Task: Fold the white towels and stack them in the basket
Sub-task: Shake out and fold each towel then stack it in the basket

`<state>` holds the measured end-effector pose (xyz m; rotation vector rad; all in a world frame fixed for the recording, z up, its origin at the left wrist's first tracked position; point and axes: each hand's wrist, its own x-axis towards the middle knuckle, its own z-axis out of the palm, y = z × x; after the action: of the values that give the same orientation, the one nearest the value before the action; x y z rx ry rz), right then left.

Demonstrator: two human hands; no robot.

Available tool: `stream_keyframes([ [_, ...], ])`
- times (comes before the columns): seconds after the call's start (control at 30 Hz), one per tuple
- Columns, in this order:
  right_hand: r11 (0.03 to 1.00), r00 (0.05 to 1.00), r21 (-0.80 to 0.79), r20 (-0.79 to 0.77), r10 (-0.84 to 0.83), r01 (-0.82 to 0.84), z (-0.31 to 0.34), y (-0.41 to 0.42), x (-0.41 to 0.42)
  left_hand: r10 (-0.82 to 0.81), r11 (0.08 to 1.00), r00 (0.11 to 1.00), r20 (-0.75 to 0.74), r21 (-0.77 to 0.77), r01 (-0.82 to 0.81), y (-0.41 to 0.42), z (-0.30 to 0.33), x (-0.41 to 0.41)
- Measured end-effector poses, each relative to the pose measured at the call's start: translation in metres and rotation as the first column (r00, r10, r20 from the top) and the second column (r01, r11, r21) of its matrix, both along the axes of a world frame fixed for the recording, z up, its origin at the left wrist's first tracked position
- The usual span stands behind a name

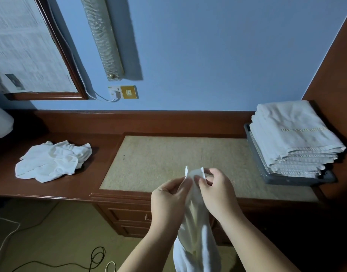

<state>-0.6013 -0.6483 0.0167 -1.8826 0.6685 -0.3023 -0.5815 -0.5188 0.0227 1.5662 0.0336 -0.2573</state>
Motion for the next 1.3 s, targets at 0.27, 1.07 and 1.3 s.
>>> stream_keyframes([
  [0.27, 0.977, 0.992, 0.214, 0.118, -0.036, 0.010, -0.003, -0.003, -0.004, -0.068, 0.972, 0.936, 0.346, 0.235, -0.017, -0.009, -0.017, -0.009],
  [1.07, 0.788, 0.804, -0.234, 0.041, 0.593, -0.569, 0.090, -0.038, 0.014, -0.348, 0.936, 0.820, 0.454, 0.113, 0.334, 0.033, 0.020, 0.048],
  [1.3, 0.722, 0.757, -0.341, 0.042, 0.652, -0.603, 0.148, -0.057, 0.013, -0.280, 0.941, 0.769, 0.574, 0.007, 0.337, 0.017, 0.057, 0.045],
])
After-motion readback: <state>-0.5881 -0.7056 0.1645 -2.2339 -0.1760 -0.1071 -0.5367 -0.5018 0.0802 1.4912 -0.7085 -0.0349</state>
